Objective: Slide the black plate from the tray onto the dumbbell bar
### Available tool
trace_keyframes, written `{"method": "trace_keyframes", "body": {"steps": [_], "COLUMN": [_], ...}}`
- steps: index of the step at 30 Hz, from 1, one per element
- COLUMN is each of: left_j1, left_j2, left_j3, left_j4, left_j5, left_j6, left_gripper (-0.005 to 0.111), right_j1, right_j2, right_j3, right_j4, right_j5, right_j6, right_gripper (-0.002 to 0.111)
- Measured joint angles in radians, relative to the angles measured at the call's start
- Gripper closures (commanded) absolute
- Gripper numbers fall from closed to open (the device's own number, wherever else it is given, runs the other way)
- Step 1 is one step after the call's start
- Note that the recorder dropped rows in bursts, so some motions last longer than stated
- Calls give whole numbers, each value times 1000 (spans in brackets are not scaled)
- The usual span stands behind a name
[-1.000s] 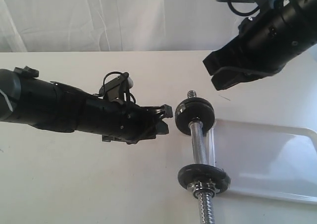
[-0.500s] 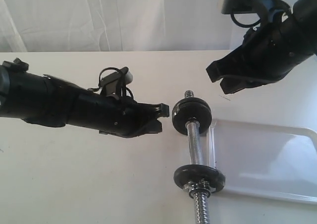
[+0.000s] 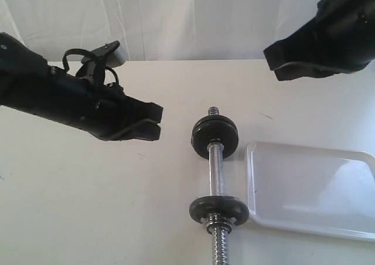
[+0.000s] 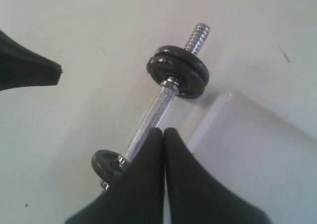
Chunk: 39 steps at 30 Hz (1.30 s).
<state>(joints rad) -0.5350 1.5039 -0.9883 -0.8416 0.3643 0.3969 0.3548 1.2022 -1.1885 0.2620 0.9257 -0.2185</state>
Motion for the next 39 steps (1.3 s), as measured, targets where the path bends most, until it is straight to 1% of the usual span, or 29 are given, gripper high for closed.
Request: {"method": "trace_keyframes", "body": {"steps": [3,5,7,10,12,18,21,30,39], "left_j1": [1,1,1,1,-12,-104,-128,-129,-129], "left_j2": [-21,-25,-23,0,38,161,186,190,190], "left_j3": [0,0,2,14,25,33,33,33,33], "left_j4": [230,326,372,363,349,288,279,268,264], "left_j5": [42,79,99,94,88,48,16,6,6], "left_j6": [-193,-274,-316,-352,-361,-355,-353,-351,-351], "left_gripper": [107,107,107,107,107,107,107,107,107], "right_j1": [0,0,0,0,0,0,0,0,0], "right_j2": [-38,-59,-81,-117,-149,-244,-284,-387,-403], "right_j3": [0,5,16,36,56,134,176,231,233], "right_j4": [0,-2,-2,-2,2,2,2,-5,-7], "right_j5": [-2,-5,-6,-15,-21,-40,-40,-53,-55], "right_j6": [-9,-10,-10,-10,-11,-11,-11,-11,-11], "right_gripper": [108,108,108,108,108,108,108,108,108]}}
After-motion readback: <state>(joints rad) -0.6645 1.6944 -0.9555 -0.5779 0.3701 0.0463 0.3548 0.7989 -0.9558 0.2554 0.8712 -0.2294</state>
